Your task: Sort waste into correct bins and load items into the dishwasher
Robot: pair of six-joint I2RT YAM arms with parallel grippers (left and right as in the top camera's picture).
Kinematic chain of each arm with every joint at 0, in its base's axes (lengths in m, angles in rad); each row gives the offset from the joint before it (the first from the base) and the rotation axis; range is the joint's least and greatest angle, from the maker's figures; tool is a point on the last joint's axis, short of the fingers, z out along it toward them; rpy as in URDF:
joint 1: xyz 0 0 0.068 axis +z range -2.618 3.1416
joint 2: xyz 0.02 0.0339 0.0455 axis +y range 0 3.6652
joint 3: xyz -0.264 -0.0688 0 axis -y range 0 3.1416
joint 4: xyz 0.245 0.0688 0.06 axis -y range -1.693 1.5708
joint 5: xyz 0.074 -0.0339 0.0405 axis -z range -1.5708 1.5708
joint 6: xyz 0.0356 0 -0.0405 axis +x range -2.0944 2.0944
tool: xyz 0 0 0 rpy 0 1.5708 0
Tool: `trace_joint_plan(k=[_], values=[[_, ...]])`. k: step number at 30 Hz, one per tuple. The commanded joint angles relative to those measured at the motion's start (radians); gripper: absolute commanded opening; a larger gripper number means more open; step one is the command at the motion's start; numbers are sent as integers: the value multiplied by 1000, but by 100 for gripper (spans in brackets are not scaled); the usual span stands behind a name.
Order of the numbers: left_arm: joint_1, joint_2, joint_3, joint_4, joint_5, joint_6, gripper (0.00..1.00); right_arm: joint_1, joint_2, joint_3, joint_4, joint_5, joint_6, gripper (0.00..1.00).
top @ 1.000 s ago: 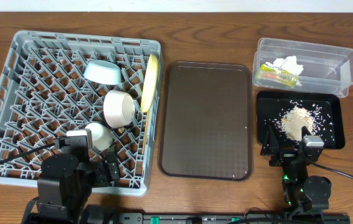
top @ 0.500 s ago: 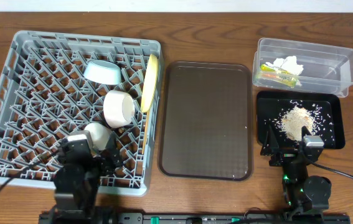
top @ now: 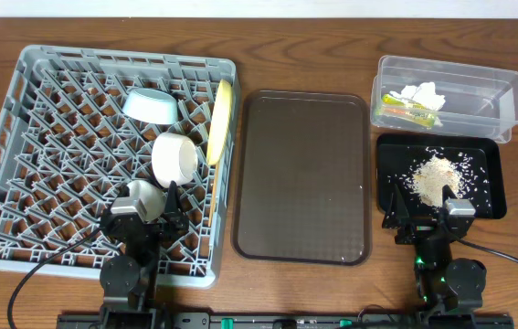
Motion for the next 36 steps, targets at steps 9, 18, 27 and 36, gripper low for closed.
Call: trace_joint_plan(k=[9, 18, 27, 36], values=[[5, -10, -3, -83, 32, 18, 95, 12, -5, -1, -4, -5, -12, 99], [5, -7, -3, -83, 32, 18, 95, 12, -5, -1, -4, -5, -12, 99], [5, -7, -3, -83, 32, 18, 95, 12, -5, -1, -4, -5, -12, 99], [5, -7, -3, -83, 32, 18, 95, 12, -5, -1, -4, -5, -12, 99]])
